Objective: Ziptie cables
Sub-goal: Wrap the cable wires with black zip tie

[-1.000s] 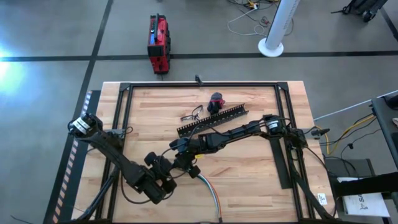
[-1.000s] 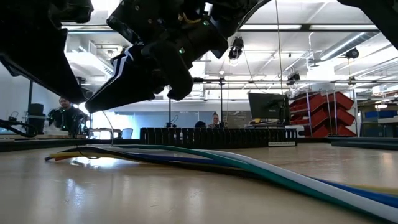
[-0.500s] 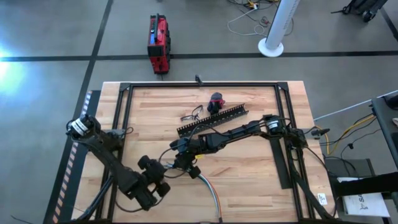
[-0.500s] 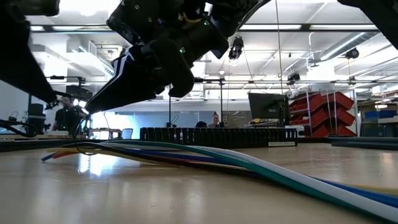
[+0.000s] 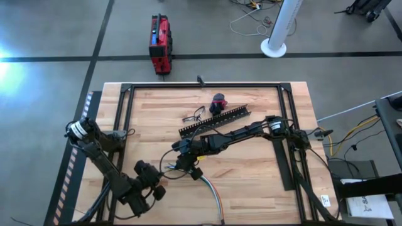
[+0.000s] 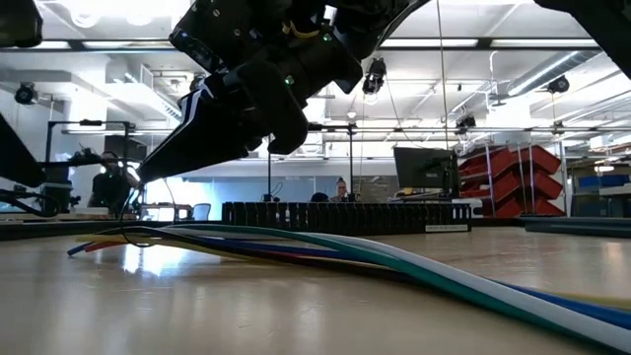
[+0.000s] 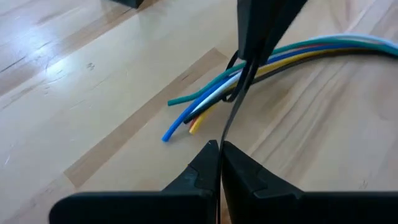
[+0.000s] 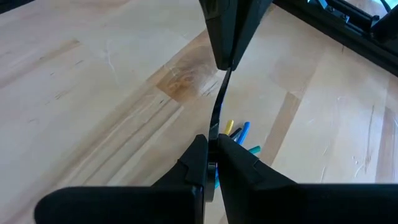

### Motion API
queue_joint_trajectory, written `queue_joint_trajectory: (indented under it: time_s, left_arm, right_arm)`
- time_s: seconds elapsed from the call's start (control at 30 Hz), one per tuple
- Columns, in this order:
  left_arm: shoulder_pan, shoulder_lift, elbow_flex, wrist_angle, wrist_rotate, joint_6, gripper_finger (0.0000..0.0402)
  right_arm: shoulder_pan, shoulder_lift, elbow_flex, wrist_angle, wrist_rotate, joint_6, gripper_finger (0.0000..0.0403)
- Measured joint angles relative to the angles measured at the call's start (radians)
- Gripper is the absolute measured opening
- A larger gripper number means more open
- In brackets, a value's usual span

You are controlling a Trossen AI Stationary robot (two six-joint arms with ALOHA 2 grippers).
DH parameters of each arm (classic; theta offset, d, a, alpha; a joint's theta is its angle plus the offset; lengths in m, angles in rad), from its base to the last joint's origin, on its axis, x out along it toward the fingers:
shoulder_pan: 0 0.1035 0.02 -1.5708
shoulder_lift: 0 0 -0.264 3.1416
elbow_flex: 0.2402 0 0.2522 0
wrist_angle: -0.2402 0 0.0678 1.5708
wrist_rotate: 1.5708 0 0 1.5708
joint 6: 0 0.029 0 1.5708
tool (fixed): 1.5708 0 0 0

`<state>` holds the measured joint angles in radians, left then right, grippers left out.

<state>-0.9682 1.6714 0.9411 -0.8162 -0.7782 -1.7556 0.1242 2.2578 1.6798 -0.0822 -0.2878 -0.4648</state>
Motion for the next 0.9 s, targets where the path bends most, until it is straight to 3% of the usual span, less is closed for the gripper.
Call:
queue_joint_trajectory:
  time_s: [0.17,0.4,0.63,0.9]
  left_arm:
    - [-0.032,0.0,0.006,0.0,-0.014,0.027,0.0]
    - [-0.055,0.0,0.006,0.061,-0.153,0.089,0.0001]
    - [0.026,0.017,-0.011,0.153,-0.207,0.301,0.004]
    - [0.136,0.034,-0.022,0.169,-0.207,0.374,0.009]
  right_arm:
    - [-0.004,0.0,0.0,0.001,0.0,0.01,0.0009]
    - [-0.011,0.001,-0.001,-0.002,0.0,0.029,0.0009]
    - [-0.012,0.002,-0.002,-0.001,0.0,0.05,0.0009]
    - [-0.014,0.002,-0.002,-0.011,0.002,0.064,0.0009]
